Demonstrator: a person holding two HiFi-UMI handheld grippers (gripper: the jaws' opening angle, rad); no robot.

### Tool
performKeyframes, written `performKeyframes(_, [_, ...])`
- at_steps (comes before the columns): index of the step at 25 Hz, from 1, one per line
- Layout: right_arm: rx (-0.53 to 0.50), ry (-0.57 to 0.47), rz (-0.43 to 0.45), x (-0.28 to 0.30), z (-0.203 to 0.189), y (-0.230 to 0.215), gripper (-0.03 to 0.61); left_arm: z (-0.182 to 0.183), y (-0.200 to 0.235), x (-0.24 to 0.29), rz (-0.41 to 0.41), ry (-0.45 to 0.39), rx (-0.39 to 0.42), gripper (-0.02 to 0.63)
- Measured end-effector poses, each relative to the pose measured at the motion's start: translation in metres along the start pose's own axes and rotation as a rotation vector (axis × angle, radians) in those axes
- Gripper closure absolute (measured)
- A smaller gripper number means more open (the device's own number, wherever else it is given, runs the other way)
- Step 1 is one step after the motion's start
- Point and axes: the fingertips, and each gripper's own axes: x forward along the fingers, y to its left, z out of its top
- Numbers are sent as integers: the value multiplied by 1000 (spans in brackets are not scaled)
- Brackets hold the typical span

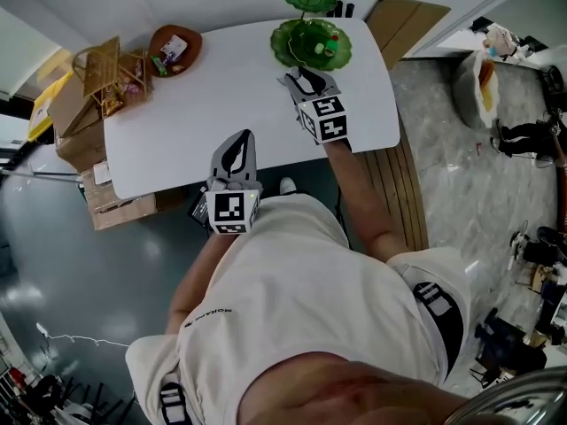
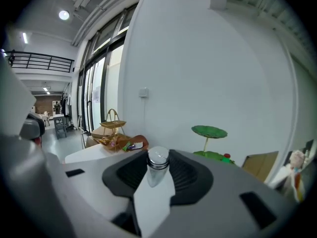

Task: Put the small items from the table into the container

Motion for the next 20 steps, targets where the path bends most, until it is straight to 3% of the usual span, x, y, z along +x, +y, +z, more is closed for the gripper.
performKeyframes(20, [3,28,-228,7,-9,-96,433,8,-4,25,-18,-17,26,611])
